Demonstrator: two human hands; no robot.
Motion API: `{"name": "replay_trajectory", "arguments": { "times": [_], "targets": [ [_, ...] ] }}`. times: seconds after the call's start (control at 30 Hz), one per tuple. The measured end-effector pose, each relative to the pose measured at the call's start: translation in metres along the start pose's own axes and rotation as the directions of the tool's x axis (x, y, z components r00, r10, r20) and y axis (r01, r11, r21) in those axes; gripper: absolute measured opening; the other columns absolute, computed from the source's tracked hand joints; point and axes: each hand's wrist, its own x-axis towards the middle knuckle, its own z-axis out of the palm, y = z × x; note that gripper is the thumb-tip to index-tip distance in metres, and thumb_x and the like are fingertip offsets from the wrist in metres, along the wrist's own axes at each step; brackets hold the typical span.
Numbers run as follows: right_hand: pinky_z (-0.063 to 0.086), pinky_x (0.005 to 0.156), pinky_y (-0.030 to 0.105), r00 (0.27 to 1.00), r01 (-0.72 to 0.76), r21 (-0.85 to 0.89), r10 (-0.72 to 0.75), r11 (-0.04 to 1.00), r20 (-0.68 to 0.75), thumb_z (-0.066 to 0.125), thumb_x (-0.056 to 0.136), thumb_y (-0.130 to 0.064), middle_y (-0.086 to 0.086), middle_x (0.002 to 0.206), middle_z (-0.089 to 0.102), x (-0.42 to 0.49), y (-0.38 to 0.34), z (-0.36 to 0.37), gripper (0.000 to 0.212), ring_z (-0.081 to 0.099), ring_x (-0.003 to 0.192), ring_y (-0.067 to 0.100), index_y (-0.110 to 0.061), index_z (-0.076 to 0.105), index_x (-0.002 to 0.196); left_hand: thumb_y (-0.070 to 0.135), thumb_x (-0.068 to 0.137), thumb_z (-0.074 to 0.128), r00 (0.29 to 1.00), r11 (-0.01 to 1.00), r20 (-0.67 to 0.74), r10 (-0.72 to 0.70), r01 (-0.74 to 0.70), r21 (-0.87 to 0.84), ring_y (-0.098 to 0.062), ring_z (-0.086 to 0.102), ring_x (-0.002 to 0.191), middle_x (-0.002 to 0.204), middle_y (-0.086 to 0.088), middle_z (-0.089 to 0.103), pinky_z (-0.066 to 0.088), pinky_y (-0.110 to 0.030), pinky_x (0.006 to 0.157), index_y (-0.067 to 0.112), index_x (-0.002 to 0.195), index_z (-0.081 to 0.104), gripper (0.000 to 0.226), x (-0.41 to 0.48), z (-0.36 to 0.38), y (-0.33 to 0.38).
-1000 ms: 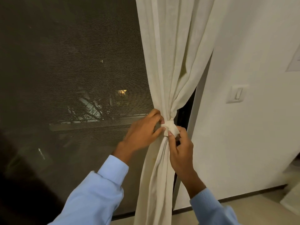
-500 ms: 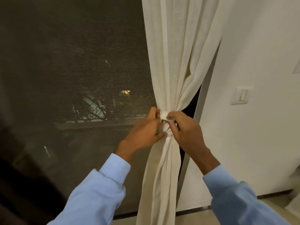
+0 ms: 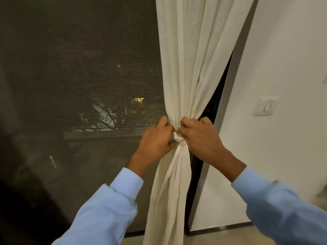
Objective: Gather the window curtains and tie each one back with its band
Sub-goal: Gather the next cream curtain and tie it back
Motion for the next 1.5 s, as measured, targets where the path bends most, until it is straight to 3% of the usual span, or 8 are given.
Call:
{"name": "replay_trajectory", "arguments": {
  "times": [0.4, 0.63, 0.9, 1.0, 1.13, 1.27, 1.4, 1.5],
  "targets": [
    [0.021, 0.083, 0.033, 0.864, 0.219, -0.057, -0.166, 0.974, 0.475, 0.041, 0.101, -0.030, -0.004, 0.115, 0.049, 0.024, 0.002, -0.036, 0.027, 0.044, 0.092, 0.015, -0.022, 0.062, 0.115, 0.033, 0.087, 0.063, 0.994, 0.993, 0.027, 0.106, -0.107, 0.052, -0.024, 0.057, 0.084, 0.111, -0.005, 0.042, 0.043, -0.035, 0.059, 0.011, 0.112, 0.052, 0.035, 0.002, -0.007, 0.006],
    [0.045, 0.085, 0.032, 0.985, -0.130, 0.246, 0.096, 0.961, 0.145, 0.059, 0.095, -0.024, -0.008, 0.102, 0.073, 0.014, -0.003, -0.019, 0.022, 0.069, 0.089, 0.017, -0.025, 0.063, 0.116, 0.031, 0.079, 0.074, 0.998, 0.945, 0.053, 0.025, -0.006, -0.327, -0.021, 0.055, 0.085, 0.111, 0.001, 0.040, 0.049, -0.040, 0.069, 0.015, 0.104, 0.049, 0.038, -0.004, 0.008, -0.011],
    [0.041, 0.075, 0.033, 0.986, 0.129, 0.060, -0.134, 0.990, 0.095, 0.051, 0.091, -0.006, 0.001, 0.097, 0.064, -0.008, -0.006, 0.010, 0.033, 0.058, 0.081, 0.019, -0.017, 0.051, 0.122, 0.012, 0.074, 0.076, 0.998, 0.871, 0.040, 0.055, -0.029, -0.490, -0.020, 0.054, 0.082, 0.100, -0.002, 0.048, 0.049, -0.047, 0.073, 0.012, 0.093, 0.053, 0.030, 0.009, 0.025, -0.014],
    [0.049, 0.074, 0.035, 0.991, 0.059, 0.149, -0.041, 0.987, -0.125, 0.069, 0.087, -0.011, 0.002, 0.101, 0.066, -0.014, -0.005, 0.016, 0.029, 0.063, 0.082, 0.021, -0.014, 0.062, 0.115, 0.013, 0.079, 0.071, 0.996, 0.785, 0.048, 0.071, -0.026, -0.619, -0.018, 0.057, 0.086, 0.099, -0.003, 0.054, 0.050, -0.045, 0.075, 0.014, 0.101, 0.051, 0.029, 0.005, 0.032, -0.014],
    [0.046, 0.086, 0.018, 0.849, -0.200, 0.718, 0.484, 0.667, -0.213, 0.076, 0.084, -0.024, -0.003, 0.119, 0.056, -0.043, -0.013, 0.040, 0.048, 0.056, 0.101, 0.010, -0.015, 0.052, 0.124, 0.014, 0.079, 0.072, 0.996, 0.652, 0.085, 0.014, 0.056, -0.756, -0.011, 0.062, 0.089, 0.101, 0.005, 0.057, 0.055, -0.042, 0.079, 0.032, 0.108, 0.041, 0.046, 0.001, 0.040, -0.013],
    [0.049, 0.071, 0.013, 0.708, -0.495, 0.845, 0.659, 0.205, 0.255, 0.082, 0.078, -0.033, -0.010, 0.101, 0.067, -0.059, -0.019, 0.067, 0.033, 0.065, 0.084, 0.007, -0.024, 0.063, 0.104, 0.032, 0.075, 0.079, 0.994, 0.537, 0.050, -0.099, 0.095, -0.838, -0.001, 0.060, 0.097, 0.114, 0.015, 0.055, 0.055, -0.026, 0.083, 0.044, 0.129, 0.029, 0.074, -0.012, 0.053, -0.006],
    [0.057, 0.066, 0.027, 0.663, -0.498, 0.847, 0.711, 0.187, 0.232, 0.082, 0.080, -0.025, -0.007, 0.078, 0.071, -0.067, -0.025, 0.090, 0.012, 0.068, 0.067, 0.008, -0.019, 0.072, 0.082, 0.038, 0.077, 0.076, 0.959, 0.555, 0.058, -0.279, 0.210, -0.805, 0.004, 0.058, 0.100, 0.114, 0.020, 0.056, 0.051, -0.016, 0.079, 0.032, 0.145, 0.026, 0.084, -0.028, 0.079, 0.003],
    [0.058, 0.066, 0.027, 0.675, -0.506, 0.838, 0.698, 0.203, 0.239, 0.081, 0.081, -0.022, -0.009, 0.076, 0.071, -0.064, -0.035, 0.101, 0.010, 0.066, 0.065, 0.006, -0.019, 0.072, 0.083, 0.023, 0.094, 0.056, 0.955, 0.760, 0.036, -0.294, 0.257, -0.598, -0.010, 0.056, 0.065, 0.075, 0.005, 0.059, 0.042, -0.022, 0.060, 0.014, 0.101, 0.060, 0.012, -0.032, 0.095, 0.007]
  ]
}}
